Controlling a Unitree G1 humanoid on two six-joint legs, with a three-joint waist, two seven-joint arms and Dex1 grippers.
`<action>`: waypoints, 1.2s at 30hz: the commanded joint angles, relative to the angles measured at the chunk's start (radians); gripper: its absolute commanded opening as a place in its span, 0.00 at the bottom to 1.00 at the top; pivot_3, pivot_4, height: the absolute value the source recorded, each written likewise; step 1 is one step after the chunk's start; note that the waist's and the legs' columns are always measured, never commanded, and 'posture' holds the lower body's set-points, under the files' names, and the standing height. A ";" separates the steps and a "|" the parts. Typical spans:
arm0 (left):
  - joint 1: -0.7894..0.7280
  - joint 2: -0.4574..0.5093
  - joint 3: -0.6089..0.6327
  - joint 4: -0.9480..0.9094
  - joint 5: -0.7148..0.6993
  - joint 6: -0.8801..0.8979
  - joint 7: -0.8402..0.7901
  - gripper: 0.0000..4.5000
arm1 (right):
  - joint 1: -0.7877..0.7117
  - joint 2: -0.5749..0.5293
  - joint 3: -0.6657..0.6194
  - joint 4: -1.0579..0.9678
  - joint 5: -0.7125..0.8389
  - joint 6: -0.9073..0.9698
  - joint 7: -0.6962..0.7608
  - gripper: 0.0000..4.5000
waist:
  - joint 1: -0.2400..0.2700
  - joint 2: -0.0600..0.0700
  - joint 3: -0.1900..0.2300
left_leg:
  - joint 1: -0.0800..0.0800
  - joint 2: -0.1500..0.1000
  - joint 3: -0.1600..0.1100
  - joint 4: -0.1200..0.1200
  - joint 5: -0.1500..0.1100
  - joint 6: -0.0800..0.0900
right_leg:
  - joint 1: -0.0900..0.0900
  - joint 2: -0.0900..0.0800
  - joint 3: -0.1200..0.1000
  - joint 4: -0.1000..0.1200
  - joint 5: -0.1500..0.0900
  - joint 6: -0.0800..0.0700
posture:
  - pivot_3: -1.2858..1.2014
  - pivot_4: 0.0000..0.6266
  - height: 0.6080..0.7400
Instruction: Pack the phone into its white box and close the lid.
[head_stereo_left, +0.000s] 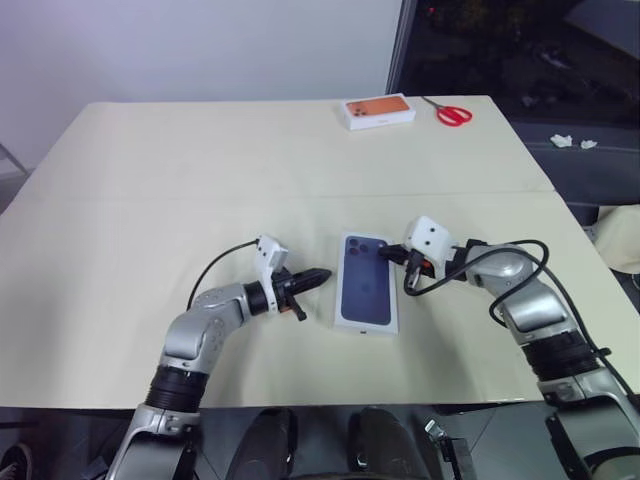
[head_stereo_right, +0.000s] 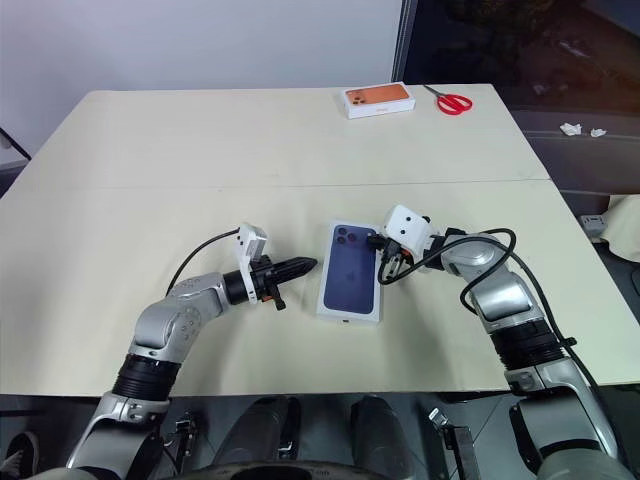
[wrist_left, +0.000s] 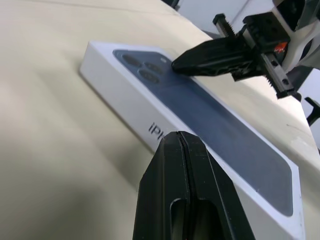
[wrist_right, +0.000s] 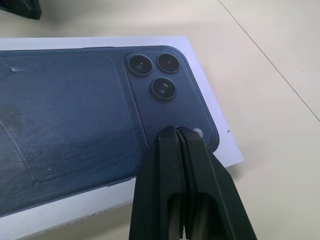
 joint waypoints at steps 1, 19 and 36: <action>-0.021 -0.004 0.033 -0.029 -0.034 0.004 0.007 0.00 | 0.030 0.019 -0.014 -0.050 0.066 0.100 0.041 0.01 | -0.001 0.000 0.000 | 0.000 0.000 0.000 0.000 0.000 0.000 | 0.000 0.000 0.000 0.000 0.000 0.000 | 0.52 0.24 1.00; -0.189 -0.028 -0.142 0.102 0.058 -0.063 -0.113 0.00 | 0.105 -0.073 -0.048 -0.067 0.092 0.097 0.113 0.01 | -0.009 0.000 0.001 | -0.005 0.000 0.001 0.001 0.000 0.000 | -0.006 0.001 0.001 0.001 0.000 0.000 | 0.52 0.24 1.00; -0.093 0.149 -0.058 0.061 0.052 -0.095 -0.184 0.00 | 0.041 -0.026 -0.176 -0.168 0.354 0.289 0.160 0.21 | -0.005 0.000 0.000 | 0.006 0.003 0.000 -0.002 -0.002 0.002 | 0.007 0.001 0.001 -0.006 0.000 0.000 | 0.52 0.24 1.00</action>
